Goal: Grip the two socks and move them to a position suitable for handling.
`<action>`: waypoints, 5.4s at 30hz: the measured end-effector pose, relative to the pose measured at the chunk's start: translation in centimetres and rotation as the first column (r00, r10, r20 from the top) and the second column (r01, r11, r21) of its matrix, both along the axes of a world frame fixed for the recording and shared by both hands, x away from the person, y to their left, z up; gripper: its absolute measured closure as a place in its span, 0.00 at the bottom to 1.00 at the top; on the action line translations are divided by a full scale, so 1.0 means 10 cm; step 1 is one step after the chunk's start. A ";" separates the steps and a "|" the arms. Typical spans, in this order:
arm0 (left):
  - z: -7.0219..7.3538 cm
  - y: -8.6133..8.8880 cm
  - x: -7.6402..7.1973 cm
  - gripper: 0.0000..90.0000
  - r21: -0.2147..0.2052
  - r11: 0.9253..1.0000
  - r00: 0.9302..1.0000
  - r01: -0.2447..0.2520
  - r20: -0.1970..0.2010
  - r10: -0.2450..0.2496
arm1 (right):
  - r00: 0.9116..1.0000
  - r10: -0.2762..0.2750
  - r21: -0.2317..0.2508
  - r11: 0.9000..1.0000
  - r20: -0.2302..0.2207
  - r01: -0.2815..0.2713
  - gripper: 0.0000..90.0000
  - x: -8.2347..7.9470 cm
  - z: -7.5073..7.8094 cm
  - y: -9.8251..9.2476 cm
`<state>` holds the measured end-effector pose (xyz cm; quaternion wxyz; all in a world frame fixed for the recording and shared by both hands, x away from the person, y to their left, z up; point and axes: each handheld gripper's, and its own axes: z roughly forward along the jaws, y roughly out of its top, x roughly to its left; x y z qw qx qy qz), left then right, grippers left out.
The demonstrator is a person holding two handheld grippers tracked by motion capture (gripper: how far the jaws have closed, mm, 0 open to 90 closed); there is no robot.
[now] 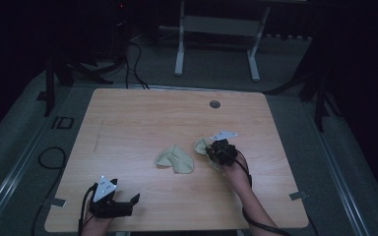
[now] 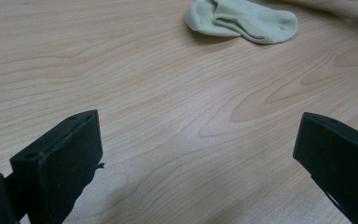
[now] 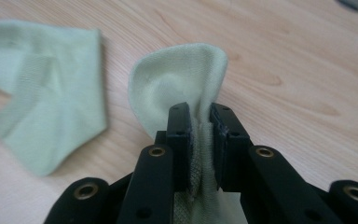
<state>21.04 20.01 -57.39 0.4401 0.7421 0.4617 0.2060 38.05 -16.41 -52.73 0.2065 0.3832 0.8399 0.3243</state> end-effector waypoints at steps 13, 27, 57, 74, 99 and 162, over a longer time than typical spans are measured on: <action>0.02 -0.04 -0.01 0.01 0.006 1.000 1.000 0.010 0.004 -0.010 | 0.999 0.039 0.070 0.997 0.017 -0.040 0.87 -0.49 0.31 -0.19; 0.02 -0.10 -0.01 0.01 0.012 1.000 1.000 0.025 0.004 -0.025 | 0.982 0.188 0.049 0.981 0.005 -0.188 0.87 -1.13 0.22 -0.20; 0.22 -0.76 0.06 0.02 0.070 0.962 0.964 0.263 0.017 -0.265 | 0.956 0.284 0.017 0.959 -0.077 -0.283 0.34 -1.16 -0.38 0.05; 0.34 -1.60 0.24 0.88 0.234 0.836 0.855 0.497 0.032 -0.518 | 0.963 0.262 0.012 0.965 -0.056 -0.262 0.63 -1.43 -0.09 -0.03; 0.05 -1.65 0.47 0.99 0.325 0.835 0.892 0.443 -0.067 -0.447 | 0.963 0.251 -0.009 0.967 -0.097 -0.253 0.93 -1.43 -0.13 -0.14; 0.08 -1.94 0.70 0.86 0.269 0.863 0.903 0.427 -0.084 -0.420 | 0.993 -0.067 0.005 0.998 -0.098 0.068 0.94 -0.87 -0.26 -1.19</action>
